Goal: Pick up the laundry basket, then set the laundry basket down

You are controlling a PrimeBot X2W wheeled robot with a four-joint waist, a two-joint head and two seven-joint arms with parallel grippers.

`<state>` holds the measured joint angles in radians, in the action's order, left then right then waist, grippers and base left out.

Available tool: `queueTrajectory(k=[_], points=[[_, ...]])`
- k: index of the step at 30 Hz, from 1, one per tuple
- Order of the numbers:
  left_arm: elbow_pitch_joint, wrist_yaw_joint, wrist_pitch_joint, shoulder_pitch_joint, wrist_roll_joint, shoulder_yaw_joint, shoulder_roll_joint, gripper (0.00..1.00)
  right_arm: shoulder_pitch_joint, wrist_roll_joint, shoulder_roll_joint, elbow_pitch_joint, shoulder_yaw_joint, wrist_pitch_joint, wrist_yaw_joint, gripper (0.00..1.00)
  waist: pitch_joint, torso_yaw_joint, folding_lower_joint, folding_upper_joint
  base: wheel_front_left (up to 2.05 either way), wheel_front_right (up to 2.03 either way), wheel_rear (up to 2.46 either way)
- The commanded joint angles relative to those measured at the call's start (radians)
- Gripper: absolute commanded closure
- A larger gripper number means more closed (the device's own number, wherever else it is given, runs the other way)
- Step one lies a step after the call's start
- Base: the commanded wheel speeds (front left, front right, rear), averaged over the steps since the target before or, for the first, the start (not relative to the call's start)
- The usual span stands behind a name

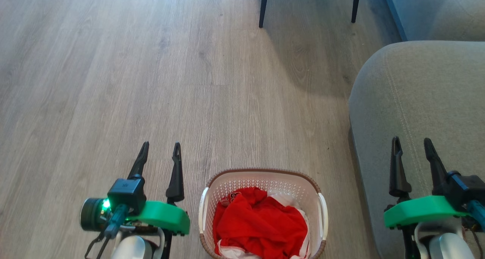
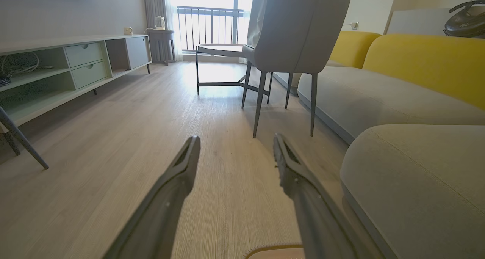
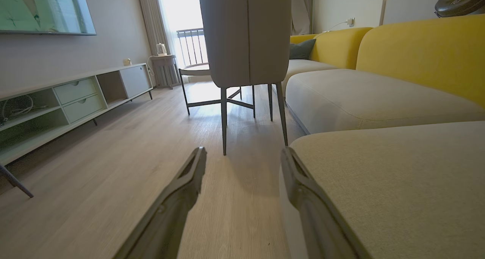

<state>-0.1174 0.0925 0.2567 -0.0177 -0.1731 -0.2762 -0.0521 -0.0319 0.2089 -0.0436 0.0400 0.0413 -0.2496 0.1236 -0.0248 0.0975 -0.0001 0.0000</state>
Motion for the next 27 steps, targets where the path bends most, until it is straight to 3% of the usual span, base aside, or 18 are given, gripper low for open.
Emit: queueTrajectory(k=[1,17,18,27], points=[[0.027,-0.001,0.005,-0.035,-0.008,0.039,0.002,0.0,0.026,0.006,-0.007,-0.034,-0.017,-0.012,0.007,0.0,0.0,0.0,0.0001,0.0,0.0,0.0,0.0],[0.032,-0.021,0.005,-0.035,-0.027,0.049,0.002,0.0,0.029,0.011,-0.007,-0.029,-0.017,-0.012,0.007,0.0,-0.001,-0.002,0.0001,0.0,0.0,0.0,0.0],[-0.002,-0.022,0.0,0.0,-0.023,0.012,0.0,1.0,0.0,0.006,0.0,0.002,0.0,0.0,0.0,1.0,-0.001,-0.002,0.0001,0.0,0.0,0.0,0.0],[-0.061,-0.028,-0.01,0.03,-0.084,0.011,-0.004,1.0,-0.014,0.064,0.002,0.074,-0.006,0.017,0.0,1.0,0.001,-0.006,0.0001,0.0,0.0,0.0,0.0]])
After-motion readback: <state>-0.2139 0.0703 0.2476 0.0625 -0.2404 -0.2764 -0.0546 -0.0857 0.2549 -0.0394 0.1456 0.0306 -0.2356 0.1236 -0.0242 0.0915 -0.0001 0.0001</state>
